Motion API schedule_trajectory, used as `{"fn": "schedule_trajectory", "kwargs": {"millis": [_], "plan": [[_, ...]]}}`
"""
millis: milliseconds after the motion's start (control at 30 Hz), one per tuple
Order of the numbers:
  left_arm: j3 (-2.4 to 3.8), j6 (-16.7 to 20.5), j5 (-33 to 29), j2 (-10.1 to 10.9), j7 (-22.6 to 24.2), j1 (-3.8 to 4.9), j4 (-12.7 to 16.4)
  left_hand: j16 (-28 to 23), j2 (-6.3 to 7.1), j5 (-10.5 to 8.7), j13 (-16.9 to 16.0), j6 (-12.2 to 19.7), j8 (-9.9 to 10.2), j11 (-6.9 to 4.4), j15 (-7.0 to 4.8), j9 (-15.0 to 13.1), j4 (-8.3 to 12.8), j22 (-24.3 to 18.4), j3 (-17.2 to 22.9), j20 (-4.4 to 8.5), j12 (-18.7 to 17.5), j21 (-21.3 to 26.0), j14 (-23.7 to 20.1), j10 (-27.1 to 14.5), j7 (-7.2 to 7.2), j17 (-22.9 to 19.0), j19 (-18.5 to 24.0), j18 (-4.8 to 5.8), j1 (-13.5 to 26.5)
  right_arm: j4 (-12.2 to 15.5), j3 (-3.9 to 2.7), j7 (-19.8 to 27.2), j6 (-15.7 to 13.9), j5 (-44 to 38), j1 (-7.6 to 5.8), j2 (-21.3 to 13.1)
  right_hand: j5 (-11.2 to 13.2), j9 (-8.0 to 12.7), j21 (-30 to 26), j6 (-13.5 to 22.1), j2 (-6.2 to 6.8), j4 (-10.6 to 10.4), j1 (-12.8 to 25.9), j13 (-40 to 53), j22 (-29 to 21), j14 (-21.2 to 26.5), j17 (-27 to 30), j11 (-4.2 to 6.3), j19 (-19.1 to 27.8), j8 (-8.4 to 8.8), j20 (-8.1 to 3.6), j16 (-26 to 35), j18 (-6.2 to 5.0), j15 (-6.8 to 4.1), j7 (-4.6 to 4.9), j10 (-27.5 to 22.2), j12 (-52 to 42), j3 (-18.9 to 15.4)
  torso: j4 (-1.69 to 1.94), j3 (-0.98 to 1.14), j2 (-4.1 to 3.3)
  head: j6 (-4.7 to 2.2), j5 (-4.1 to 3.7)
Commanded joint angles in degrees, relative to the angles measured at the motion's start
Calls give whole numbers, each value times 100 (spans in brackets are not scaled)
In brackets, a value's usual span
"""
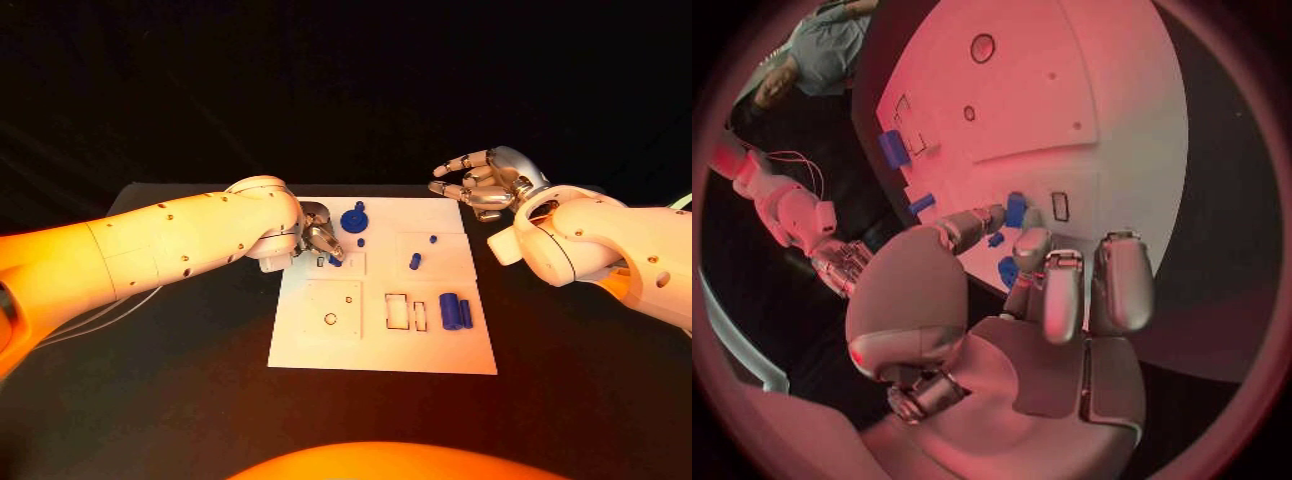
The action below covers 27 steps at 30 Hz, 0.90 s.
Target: Assemble the parts on the task board
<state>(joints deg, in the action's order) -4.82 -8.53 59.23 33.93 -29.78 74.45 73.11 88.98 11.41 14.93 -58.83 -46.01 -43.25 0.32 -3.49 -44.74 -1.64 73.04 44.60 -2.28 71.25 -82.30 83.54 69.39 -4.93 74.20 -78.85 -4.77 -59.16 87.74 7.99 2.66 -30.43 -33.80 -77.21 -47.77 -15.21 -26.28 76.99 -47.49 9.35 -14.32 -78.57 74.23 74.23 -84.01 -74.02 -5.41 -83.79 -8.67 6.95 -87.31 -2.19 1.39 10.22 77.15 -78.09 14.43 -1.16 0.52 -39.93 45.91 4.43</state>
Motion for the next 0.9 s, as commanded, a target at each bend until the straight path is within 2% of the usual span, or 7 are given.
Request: {"fn": "schedule_trajectory", "kwargs": {"millis": [33, 367, 900], "plan": [[-4, -36, 36, 1, -9, -3, 3, 102, -160, 581, -118, -392, -211, -150, -71, -520, 227, 132, 818, -7, 94, -83, 646, 506, 206, 1580, -137, 130, -132, 1, -1, 14, 17, -3, 2, -1, -32, 17, -55, 30, 18, -48, 147, 209, 727, -439, -1006, 16, 27, -147, -31, 45, -100, -59, -5, -77, 55, 212, -3, 3, 1, 9, 1], [-8, -134, 63, 4, -19, -3, 4, 102, -187, 575, -183, -440, -227, -168, -83, -535, 215, 181, 788, 4, 135, -104, 646, 567, 230, 1580, -171, 141, -90, 3, 0, 14, 19, -3, 3, -4, -32, 17, -55, 30, 18, -48, 147, 209, 727, -439, -1006, 16, 27, -147, -31, 45, -100, -59, -5, -77, 55, 212, -3, 6, 0, 11, -8], [-9, -203, 65, -11, -16, -2, -4, 102, -348, 533, -426, -694, -274, -258, -149, -577, 121, 348, 580, 66, 273, -174, 646, 810, 342, 1580, -288, 178, 84, 6, 0, 13, 19, -3, 3, -4, -32, 17, -55, 30, 18, -48, 147, 209, 727, -439, -1006, 16, 27, -147, -31, 45, -100, -59, -5, -77, 55, 212, -3, 9, -1, 18, -24]]}}
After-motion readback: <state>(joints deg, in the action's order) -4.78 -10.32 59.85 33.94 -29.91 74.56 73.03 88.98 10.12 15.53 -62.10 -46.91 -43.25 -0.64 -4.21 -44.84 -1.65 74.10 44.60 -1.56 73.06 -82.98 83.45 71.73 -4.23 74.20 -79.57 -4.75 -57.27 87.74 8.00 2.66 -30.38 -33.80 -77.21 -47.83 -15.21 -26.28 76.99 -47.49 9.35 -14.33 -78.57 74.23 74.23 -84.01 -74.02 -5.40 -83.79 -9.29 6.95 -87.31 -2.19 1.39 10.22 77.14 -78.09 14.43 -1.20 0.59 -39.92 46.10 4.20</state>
